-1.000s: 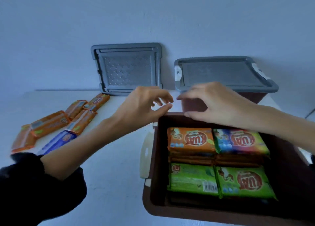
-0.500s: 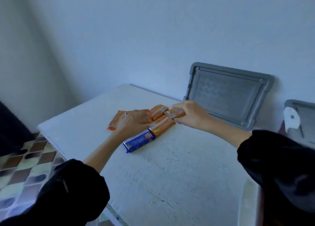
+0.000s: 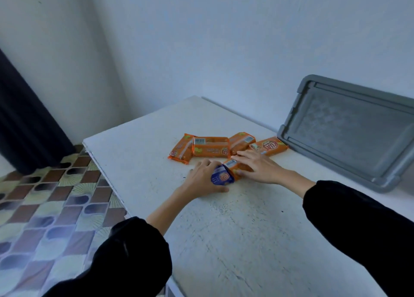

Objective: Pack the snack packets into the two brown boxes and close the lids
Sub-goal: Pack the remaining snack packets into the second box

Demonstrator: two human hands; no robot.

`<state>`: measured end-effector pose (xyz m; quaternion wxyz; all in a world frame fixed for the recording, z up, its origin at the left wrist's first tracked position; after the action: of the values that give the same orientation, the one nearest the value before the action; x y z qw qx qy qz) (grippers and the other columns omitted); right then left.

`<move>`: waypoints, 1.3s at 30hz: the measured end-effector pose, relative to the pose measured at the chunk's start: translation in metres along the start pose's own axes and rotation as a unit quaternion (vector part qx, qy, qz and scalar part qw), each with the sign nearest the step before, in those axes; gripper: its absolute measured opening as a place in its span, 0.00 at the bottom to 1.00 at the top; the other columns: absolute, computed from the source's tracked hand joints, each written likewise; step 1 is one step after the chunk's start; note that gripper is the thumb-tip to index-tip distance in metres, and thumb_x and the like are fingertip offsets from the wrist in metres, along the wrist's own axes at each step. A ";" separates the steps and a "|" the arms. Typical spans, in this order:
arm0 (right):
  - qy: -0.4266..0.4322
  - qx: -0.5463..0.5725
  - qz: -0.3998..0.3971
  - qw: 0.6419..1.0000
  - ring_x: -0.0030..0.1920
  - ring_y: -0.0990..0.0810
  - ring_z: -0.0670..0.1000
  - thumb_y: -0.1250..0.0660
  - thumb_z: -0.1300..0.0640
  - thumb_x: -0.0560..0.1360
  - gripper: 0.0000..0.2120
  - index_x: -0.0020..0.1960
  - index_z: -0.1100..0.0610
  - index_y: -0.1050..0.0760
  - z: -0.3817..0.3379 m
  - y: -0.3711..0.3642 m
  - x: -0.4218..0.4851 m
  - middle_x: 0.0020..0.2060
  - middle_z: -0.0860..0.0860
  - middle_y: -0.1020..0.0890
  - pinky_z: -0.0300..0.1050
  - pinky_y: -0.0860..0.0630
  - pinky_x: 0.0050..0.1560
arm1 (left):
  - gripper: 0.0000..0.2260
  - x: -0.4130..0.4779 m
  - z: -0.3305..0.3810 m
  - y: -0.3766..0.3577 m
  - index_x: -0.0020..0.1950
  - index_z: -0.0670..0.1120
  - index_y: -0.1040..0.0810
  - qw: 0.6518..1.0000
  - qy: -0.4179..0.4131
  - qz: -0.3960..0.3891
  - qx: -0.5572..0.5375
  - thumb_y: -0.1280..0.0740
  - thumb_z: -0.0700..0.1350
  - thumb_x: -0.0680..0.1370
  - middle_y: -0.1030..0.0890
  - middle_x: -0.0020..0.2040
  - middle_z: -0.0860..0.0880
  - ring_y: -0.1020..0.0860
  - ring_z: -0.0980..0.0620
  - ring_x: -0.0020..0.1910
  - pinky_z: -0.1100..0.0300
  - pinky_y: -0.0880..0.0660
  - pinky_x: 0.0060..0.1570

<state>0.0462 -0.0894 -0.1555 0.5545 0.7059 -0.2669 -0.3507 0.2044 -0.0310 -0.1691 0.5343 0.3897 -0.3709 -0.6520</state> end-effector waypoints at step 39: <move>-0.252 0.000 0.157 0.955 0.44 0.28 0.41 0.24 0.44 0.60 0.35 0.65 0.46 0.30 0.008 0.111 -0.389 0.46 0.41 0.27 0.29 0.36 0.39 | 0.31 -0.108 0.301 0.032 0.63 0.46 0.28 0.883 -0.460 -0.088 0.026 0.23 0.53 0.64 0.23 0.57 0.53 0.26 0.60 0.51 0.76 0.29 0.41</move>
<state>-0.1967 0.1765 0.0282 0.5172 0.5438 -0.5058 -0.4254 -0.0408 0.0909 -0.0014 0.2336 0.0908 -0.5562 -0.7924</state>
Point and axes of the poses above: each hand's wrist, its own x-axis towards the middle knuckle, its own y-axis out of the back of the hand, z = x × y, the point moved 4 cm from there along x, towards the middle knuckle
